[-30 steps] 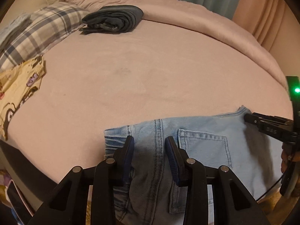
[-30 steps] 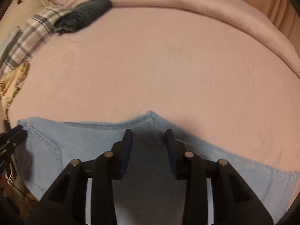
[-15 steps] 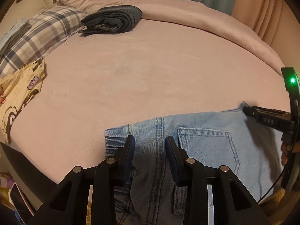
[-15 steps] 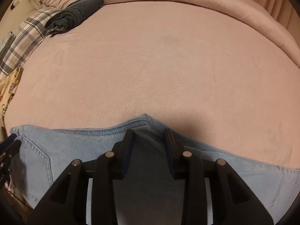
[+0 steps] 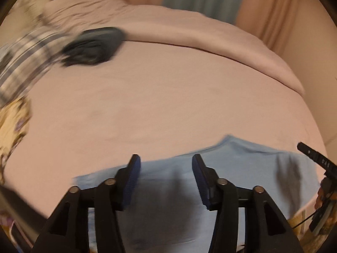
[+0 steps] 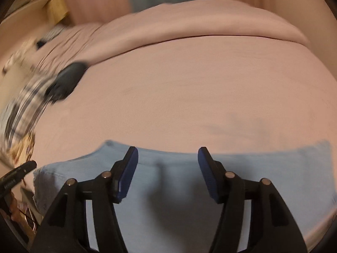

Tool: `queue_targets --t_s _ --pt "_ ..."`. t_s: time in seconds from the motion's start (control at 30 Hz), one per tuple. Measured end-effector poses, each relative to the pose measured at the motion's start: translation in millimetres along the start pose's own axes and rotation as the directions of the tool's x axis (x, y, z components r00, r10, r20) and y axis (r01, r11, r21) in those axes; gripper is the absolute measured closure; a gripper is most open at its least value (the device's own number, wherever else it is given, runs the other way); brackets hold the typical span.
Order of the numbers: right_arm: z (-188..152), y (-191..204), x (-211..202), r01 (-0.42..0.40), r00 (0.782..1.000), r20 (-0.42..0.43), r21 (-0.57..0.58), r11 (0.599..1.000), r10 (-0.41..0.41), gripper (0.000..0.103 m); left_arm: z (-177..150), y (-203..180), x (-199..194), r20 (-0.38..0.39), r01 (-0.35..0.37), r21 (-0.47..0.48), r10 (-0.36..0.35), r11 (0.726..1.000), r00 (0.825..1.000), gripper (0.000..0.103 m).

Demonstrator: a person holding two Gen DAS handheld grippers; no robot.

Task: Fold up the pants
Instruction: 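Open both grippers and release the folded pants onto the bed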

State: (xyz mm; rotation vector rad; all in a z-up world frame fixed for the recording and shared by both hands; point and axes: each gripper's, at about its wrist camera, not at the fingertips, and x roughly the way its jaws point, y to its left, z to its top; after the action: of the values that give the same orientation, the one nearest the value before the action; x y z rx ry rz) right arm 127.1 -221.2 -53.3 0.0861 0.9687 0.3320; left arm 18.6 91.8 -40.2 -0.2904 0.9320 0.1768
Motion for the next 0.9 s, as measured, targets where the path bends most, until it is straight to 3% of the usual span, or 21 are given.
queue_targets --t_s 0.13,0.23,0.37,0.47,0.53,0.67,0.9 --pt "-24 -63 -25 0.138 0.99 -0.003 0.106 0.985 -0.138 0.043 3 -57 31 -0.051 0.086 0.097 -0.081 0.992 0.995 0.052" --pt "-49 -99 -32 0.171 0.985 -0.049 0.187 0.967 -0.165 0.044 1 -96 58 -0.105 0.161 0.154 -0.146 0.975 0.984 0.052" --pt "-67 -123 -31 0.259 0.965 -0.096 0.215 0.942 -0.244 0.045 4 -128 97 -0.138 0.12 0.219 -0.091 0.968 0.986 0.052" --pt "-84 -132 -28 0.359 0.932 -0.118 0.186 0.914 -0.342 0.047 8 -132 118 -0.169 0.092 0.193 -0.06 0.977 0.984 0.052" --pt "-92 -135 -33 0.359 0.933 -0.095 0.193 0.913 -0.346 0.047 10 -130 127 -0.185 0.101 0.167 -0.069 0.981 0.98 0.052" --pt "-99 -137 -37 0.362 0.932 -0.083 0.228 0.904 -0.353 0.047 6 -137 126 -0.151 0.054 0.229 -0.02 0.972 0.988 0.052" --pt "-100 -137 -31 0.36 0.933 -0.077 0.218 0.907 -0.352 0.047 6 -137 127 -0.139 0.042 0.217 -0.012 0.975 0.99 0.052"
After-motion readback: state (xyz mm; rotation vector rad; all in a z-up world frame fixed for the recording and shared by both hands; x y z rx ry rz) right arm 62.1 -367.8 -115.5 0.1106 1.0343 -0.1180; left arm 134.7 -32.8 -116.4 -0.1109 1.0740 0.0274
